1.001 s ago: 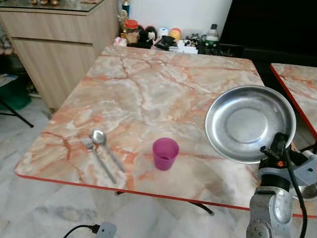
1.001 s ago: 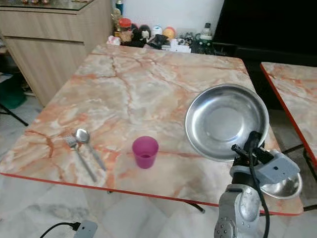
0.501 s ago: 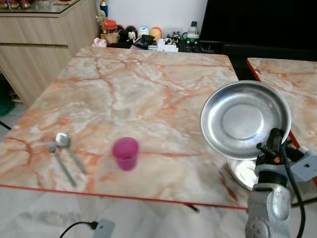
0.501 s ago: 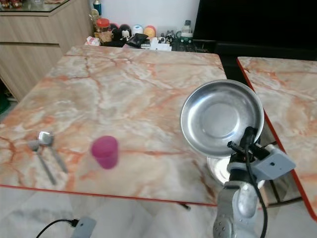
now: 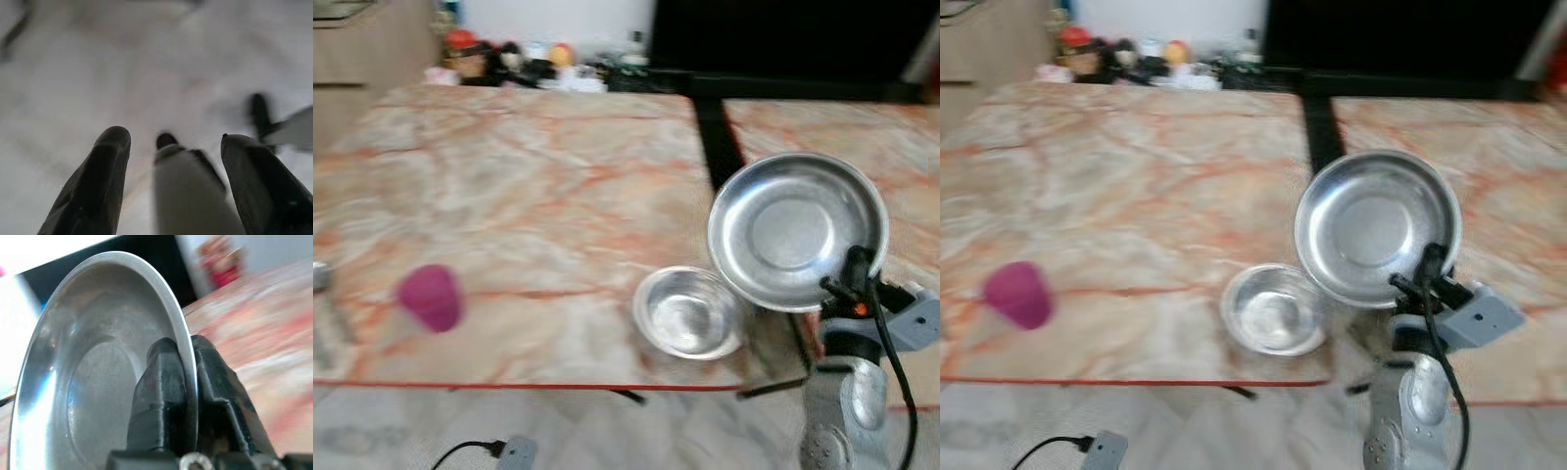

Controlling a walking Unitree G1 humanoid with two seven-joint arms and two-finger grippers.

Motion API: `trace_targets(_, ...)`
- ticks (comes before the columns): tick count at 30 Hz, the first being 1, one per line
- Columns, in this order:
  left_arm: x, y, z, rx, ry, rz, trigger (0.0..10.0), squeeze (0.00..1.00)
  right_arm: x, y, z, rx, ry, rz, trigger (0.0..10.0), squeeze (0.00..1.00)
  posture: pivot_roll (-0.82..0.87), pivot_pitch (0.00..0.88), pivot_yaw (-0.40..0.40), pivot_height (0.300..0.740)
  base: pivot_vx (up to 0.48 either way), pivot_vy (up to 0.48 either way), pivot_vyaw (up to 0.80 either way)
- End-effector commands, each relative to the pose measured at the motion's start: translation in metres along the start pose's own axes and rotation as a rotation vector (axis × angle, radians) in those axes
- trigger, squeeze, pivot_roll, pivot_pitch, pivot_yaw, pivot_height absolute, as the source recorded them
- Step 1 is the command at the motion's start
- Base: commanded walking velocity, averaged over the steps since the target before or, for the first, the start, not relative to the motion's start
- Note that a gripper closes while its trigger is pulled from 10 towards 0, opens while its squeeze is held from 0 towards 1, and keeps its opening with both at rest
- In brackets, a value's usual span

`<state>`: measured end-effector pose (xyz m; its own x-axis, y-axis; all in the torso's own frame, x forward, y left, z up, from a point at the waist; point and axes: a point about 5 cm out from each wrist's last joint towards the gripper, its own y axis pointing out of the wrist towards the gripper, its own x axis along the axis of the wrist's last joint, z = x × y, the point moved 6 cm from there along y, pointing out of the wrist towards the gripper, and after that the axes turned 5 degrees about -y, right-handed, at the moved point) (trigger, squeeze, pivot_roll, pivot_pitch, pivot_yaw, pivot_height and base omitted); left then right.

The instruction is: Setting the table

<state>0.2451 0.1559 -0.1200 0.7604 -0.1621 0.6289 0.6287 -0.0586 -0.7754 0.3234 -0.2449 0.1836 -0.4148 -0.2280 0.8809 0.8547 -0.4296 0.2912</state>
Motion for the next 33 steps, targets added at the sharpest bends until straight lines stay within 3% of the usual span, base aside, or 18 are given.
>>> trace_targets(1, -0.0183, -0.0038, 0.0113, 0.023, -0.001, 0.051, 10.0, 0.00, 0.0089, 0.0006, 0.0132, 0.034, 0.019, -0.035, 10.0, 0.00, -0.05, 0.130, -0.043, 0.740, 0.000, -0.446, 0.00)
trace_targets(33, -0.0191, -0.0042, 0.0140, 0.025, 0.003, 0.055, 10.0, 0.00, 0.0018, -0.0010, 0.0105, 0.024, -0.037, -0.004, 10.0, 0.00, -0.06, 0.131, -0.032, 0.740, 0.000, -0.422, 0.00)
